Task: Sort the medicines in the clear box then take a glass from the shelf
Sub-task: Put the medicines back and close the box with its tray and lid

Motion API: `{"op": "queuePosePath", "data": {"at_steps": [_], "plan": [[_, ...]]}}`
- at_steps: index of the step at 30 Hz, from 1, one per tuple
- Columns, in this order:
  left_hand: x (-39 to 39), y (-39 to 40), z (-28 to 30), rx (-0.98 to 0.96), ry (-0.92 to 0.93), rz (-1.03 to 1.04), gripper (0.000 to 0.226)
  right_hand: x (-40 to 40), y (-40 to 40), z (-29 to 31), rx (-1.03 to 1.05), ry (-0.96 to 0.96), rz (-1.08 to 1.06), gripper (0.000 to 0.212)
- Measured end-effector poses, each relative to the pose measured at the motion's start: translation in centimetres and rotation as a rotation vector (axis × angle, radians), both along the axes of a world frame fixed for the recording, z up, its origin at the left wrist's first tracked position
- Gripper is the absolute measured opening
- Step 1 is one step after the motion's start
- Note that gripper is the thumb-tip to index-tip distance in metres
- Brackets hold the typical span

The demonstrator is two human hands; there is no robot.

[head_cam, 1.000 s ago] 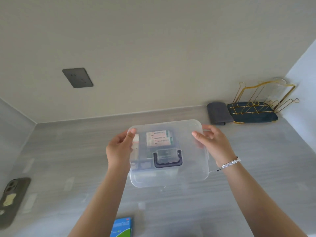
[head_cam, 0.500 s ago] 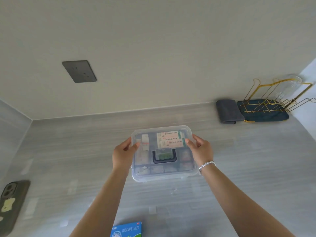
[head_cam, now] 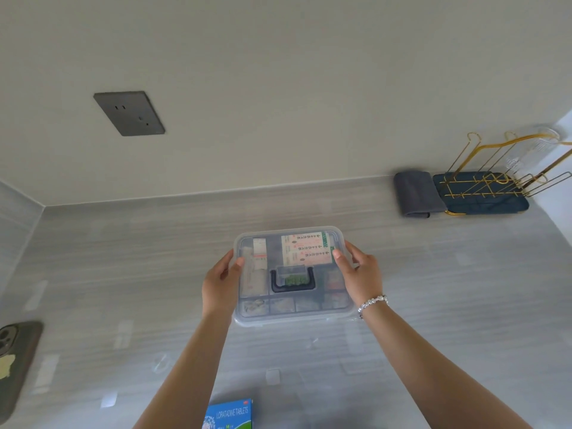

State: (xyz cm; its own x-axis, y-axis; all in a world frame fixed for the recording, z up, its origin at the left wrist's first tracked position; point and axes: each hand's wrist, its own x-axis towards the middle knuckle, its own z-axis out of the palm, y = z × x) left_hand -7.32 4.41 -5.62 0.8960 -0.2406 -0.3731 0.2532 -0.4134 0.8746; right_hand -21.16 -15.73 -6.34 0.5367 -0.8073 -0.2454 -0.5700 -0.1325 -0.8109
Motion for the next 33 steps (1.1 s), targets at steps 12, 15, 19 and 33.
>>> {"op": "queuePosePath", "data": {"at_steps": [12, 15, 19, 33], "plan": [[0.5, 0.6, -0.4, 0.186, 0.063, 0.070, 0.058, -0.2, -0.3, 0.5, 0.096, 0.139, -0.048, 0.048], [-0.2, 0.4, 0.3, 0.223, -0.049, 0.049, 0.042, 0.1, 0.3, 1.0, -0.080, 0.188, -0.014, 0.048], [-1.3, 0.4, 0.3, 0.059, 0.030, -0.003, 0.028, -0.5, 1.1, 1.2, -0.040, 0.137, 0.077, 0.048], [-2.5, -0.2, 0.2, 0.029, 0.016, 0.089, 0.056, -1.4, 2.0, 1.2, -0.001, 0.111, 0.065, 0.057]]}}
